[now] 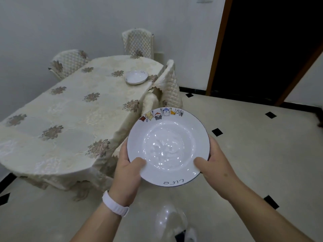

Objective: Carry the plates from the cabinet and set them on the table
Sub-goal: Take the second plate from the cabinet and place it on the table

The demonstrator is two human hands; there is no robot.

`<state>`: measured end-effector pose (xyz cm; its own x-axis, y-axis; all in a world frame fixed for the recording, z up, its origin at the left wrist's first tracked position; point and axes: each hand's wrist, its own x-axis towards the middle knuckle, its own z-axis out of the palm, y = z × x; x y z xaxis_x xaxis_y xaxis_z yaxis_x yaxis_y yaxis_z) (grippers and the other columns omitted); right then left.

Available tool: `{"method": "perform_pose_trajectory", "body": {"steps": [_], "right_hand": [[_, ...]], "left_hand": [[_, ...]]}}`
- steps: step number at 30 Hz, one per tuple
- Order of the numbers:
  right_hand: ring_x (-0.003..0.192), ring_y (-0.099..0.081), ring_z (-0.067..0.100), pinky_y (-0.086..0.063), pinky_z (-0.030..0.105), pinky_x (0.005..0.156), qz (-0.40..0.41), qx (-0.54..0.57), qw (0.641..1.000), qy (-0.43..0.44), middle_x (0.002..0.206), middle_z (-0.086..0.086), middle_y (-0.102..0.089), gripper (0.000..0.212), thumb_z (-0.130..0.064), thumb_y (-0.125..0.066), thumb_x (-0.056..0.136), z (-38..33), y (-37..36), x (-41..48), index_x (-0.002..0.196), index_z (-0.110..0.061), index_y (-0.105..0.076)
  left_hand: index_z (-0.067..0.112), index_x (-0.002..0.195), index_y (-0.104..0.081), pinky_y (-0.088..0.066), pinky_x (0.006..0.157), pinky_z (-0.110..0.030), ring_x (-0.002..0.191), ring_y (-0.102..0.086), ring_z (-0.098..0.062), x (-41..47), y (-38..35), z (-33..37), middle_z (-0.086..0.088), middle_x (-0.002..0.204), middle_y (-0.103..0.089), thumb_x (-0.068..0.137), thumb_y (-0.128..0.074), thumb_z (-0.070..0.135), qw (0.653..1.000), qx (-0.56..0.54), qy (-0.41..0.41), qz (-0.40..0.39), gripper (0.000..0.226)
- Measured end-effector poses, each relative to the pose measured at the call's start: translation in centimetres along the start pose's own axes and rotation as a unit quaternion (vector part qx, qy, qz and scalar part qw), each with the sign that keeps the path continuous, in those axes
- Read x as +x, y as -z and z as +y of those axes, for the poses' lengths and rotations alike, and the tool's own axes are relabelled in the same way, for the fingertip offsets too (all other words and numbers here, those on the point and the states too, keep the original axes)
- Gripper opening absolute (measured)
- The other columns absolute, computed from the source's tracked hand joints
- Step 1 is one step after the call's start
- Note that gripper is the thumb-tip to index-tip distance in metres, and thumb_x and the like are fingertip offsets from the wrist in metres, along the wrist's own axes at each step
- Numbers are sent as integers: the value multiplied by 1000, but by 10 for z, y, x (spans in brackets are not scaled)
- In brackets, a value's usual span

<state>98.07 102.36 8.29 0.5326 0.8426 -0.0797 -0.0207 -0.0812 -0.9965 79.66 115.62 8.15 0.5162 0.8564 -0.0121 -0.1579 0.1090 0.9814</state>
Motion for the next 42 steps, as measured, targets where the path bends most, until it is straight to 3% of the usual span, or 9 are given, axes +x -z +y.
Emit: {"method": "perform_pose_trajectory", "body": {"steps": [8,11,19,21,25,28,33,37,42], "right_hand": [[104,-65,11,-56,28,73,-34,8,999,-2,112,-15,-68,71,-25,-55,59,1,13,87,126,-45,-49],[101,-66,8,-55,22,71,-46,4,999,-8,109,-17,-68,68,-26,-55,58,3,5,122,122,-49,-51],[103,-65,5,-58,31,79,-63,-48,996,-29,111,-20,-67,68,-18,-54,64,9,-26,219,122,-54,-49],[100,-66,7,-60,34,76,-61,-63,995,-41,107,-21,-67,67,-17,-53,64,7,-37,248,116,-58,-50],[103,-65,13,-61,45,78,-61,-81,993,-62,109,-17,-66,70,-16,-53,63,-2,-66,303,123,-53,-49],[100,-64,6,-60,35,76,-64,-112,989,-71,106,-24,-64,70,-16,-53,63,-8,-92,343,113,-65,-47],[98,-61,-2,-58,30,74,-95,-147,982,-76,109,-25,-61,72,-12,-54,66,-10,-138,391,110,-68,-45],[104,-61,13,-61,41,76,-149,-179,969,-86,116,-14,-59,73,-9,-55,70,-3,-172,416,130,-49,-43],[105,-62,18,-62,41,70,-237,-170,951,-107,118,-6,-62,68,-2,-54,73,17,-214,441,125,-47,-47]], "left_hand": [[37,125,-60,-57,78,-44,110,-64,-27,68,-18,-5,1,121,-68,66,-50,0,996,-3,-21,88,70],[40,121,-61,-57,73,-32,106,-66,-20,93,-13,-11,6,118,-69,67,-51,-2,993,-8,-29,116,69],[36,118,-61,-58,70,-32,104,-67,-22,184,19,-35,7,116,-69,67,-53,0,983,-45,-17,176,63],[40,116,-63,-58,71,-35,105,-66,-22,211,30,-36,9,115,-70,67,-53,1,982,-58,-9,180,63],[38,124,-59,-55,81,-60,112,-62,-33,264,61,-37,2,123,-66,69,-51,3,983,-75,27,165,66],[37,128,-56,-55,82,-59,112,-63,-31,299,86,-40,1,124,-66,70,-51,2,982,-88,29,163,68],[42,125,-57,-58,78,-40,111,-63,-21,333,129,-48,7,123,-66,71,-50,2,978,-79,7,194,67],[40,127,-55,-57,72,-25,106,-64,-9,335,160,-52,15,119,-66,73,-48,-2,970,-60,-12,234,69],[33,132,-53,-56,71,-18,105,-63,-4,322,192,-63,17,118,-66,73,-48,-2,948,-38,-6,316,69]]}}
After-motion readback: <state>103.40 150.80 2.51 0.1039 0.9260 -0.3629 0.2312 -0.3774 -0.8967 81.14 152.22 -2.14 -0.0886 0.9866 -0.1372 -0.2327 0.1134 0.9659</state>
